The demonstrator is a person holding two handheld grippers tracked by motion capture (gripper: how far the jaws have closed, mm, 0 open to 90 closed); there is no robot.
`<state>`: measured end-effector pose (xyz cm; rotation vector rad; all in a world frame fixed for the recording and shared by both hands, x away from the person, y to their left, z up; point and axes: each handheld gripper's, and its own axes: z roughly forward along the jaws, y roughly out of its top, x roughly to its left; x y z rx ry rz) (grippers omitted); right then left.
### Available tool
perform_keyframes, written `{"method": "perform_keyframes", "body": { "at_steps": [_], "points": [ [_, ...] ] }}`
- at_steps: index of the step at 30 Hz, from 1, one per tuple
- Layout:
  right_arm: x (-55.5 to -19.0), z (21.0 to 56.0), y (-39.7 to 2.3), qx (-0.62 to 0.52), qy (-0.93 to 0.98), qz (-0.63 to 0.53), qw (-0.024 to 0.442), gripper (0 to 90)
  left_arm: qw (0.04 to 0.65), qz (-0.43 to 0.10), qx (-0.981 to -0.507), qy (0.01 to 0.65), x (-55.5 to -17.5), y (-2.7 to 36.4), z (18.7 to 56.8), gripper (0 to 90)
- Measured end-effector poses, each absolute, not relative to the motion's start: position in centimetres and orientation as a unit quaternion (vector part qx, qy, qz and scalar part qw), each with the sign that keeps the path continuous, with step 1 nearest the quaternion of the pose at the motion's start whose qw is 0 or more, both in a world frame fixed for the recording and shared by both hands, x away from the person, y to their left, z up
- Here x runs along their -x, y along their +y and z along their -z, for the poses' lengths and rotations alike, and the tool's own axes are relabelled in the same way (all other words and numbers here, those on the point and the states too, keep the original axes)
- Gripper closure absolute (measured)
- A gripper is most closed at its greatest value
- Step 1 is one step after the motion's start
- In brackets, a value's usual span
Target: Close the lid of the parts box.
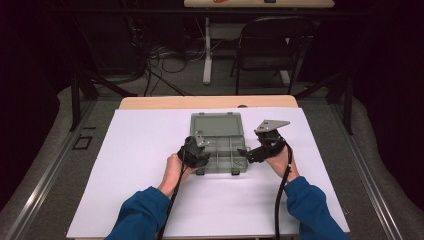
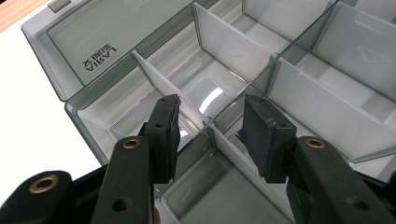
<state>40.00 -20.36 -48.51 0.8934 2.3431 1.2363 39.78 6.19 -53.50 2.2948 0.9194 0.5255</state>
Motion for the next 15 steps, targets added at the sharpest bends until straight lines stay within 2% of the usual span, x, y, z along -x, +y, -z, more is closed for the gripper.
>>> {"method": "perform_keyframes", "body": {
  "at_steps": [15],
  "points": [
    [-43.3,47.6,-20.0,-0.317,0.834,-0.421,0.161,0.4,0.300,-0.199,-0.866,0.347,-39.8,6.2,53.5,57.0]
  ]
}}
